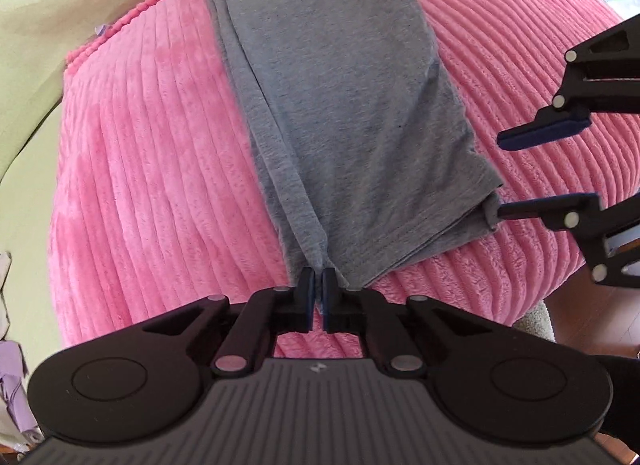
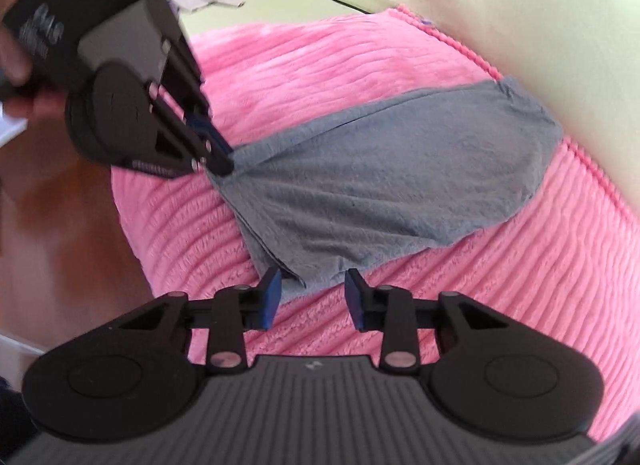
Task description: Fold clothes
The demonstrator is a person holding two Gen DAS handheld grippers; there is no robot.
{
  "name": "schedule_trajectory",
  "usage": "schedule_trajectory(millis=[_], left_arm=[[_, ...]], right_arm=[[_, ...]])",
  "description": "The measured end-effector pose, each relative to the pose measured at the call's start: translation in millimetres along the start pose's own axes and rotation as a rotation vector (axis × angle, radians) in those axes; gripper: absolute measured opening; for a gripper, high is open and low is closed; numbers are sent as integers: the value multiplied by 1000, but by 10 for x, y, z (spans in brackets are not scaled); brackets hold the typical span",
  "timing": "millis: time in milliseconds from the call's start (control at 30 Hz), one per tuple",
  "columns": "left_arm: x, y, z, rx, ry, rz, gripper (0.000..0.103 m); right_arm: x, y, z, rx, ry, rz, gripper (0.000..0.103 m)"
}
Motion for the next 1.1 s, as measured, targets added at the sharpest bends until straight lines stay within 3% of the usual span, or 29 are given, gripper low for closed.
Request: schedule_trajectory(millis=[200, 233, 267, 300, 500, 667, 833, 933, 1000, 1100], left_arm=[[27, 51, 20, 20, -28, 16, 1], [48, 43, -4, 11, -35, 13, 1], [63, 37, -26, 3, -41, 11, 1], [63, 36, -41, 1, -44, 10, 1], [-119, 46, -114, 32, -57, 38, 1], [-196, 4, -247, 6, -32, 64, 1], [-66, -174, -217, 7, -79, -35, 1], [-230, -127, -172, 7, -115, -1, 2], [-374, 6, -172, 1, -109, 57, 3], [-318, 117, -148, 20, -91, 73, 4]], right_arm=[[76, 12, -136, -120, -42, -23, 28], [129, -37, -175, -163, -47, -60, 21], [162, -67, -197, -187, -49, -82, 5], [148, -58, -195, -176, -46, -81, 4], [-78, 81, -223, -112, -47, -55, 4], [-50, -26, -325, -69, -57, -83, 4], [48, -179, -396, -52, -44, -144, 4], [-73, -56, -337, -17, -59, -97, 6], [-144, 40, -311, -33, -78, -58, 9], [-104, 99, -313, -91, -84, -32, 16]])
Point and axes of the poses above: each gripper's, at about its wrist camera, not at the fingertips, and x roughly the way its jaws point, z to its right, y to its top, the point moved 6 cm from there along x, roughly the way its jaws point, and after that the axes turned 12 degrees about z, right-handed, at the moved point
